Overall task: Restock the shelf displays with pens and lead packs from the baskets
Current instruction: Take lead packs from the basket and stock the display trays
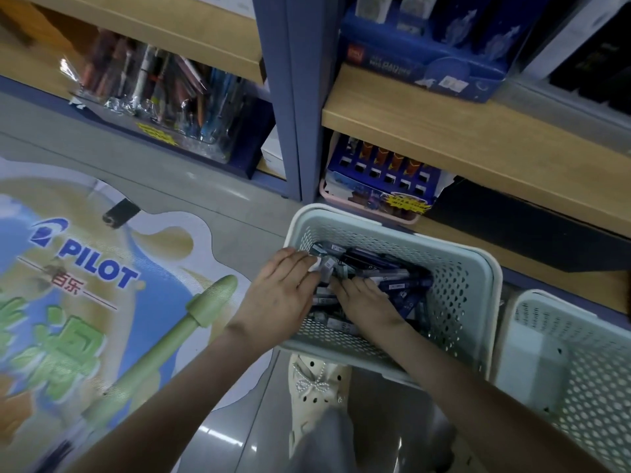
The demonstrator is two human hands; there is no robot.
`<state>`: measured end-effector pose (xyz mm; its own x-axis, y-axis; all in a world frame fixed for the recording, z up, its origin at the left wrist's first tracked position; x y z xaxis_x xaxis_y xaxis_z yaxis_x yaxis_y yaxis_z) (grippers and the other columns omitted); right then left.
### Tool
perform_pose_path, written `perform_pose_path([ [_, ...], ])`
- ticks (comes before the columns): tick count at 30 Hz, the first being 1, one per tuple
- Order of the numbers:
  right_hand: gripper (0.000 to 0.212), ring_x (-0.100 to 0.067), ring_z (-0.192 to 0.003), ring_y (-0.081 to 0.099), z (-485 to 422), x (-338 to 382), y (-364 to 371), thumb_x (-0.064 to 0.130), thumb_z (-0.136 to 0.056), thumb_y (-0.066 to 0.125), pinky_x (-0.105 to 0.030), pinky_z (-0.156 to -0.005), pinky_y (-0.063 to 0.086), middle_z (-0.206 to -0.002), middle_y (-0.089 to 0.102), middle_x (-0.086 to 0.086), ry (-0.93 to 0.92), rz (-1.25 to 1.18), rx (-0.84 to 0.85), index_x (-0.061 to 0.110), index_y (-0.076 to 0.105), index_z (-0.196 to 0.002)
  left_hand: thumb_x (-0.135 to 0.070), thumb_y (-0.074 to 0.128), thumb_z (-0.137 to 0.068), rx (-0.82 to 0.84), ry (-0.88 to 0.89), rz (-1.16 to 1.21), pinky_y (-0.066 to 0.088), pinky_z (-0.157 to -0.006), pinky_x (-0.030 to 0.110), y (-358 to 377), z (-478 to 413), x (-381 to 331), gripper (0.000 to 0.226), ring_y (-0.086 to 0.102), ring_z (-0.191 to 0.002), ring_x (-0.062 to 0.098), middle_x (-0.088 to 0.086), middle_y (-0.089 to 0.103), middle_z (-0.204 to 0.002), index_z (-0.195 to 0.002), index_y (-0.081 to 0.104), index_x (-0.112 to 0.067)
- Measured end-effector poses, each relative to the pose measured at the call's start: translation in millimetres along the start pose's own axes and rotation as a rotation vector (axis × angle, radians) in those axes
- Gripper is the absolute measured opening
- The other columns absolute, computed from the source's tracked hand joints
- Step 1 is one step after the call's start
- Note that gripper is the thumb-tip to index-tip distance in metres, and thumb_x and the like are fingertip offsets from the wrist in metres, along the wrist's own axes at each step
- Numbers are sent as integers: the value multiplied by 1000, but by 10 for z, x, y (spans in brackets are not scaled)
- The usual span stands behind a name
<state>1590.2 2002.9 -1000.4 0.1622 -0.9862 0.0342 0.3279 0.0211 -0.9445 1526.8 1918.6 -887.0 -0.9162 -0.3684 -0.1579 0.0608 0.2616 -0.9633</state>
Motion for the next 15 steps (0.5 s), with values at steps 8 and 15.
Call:
perform_pose_path([
  [8, 47, -24, -70, 61, 44, 10, -148, 7, -76, 33, -33, -75, 43, -84, 65, -8, 5, 41, -209, 1, 58, -116, -5, 67, -82, 16, 23, -90, 39, -106, 47, 45, 20, -105, 35, 53, -115, 34, 19, 62, -117, -115, 57, 0],
  [15, 85, -25, -80, 63, 238, -208, -477, 4, -53, 81, -32, -71, 52, -94, 62, -9, 40, -162, -259, 1, 41, -128, -24, 55, -91, 44, -169, 76, 45, -102, 37, 79, -35, -131, 45, 57, -115, 28, 16, 60, -124, -129, 46, -2],
])
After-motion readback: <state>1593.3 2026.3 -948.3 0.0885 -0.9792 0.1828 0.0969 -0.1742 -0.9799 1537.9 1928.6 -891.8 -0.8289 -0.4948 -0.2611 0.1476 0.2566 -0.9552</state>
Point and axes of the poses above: each hand's wrist, its own z-axis away from the middle knuckle, its own y-axis out of the palm, x = y × z, the point moved 8 cm from there along -z, towards the middle knuckle
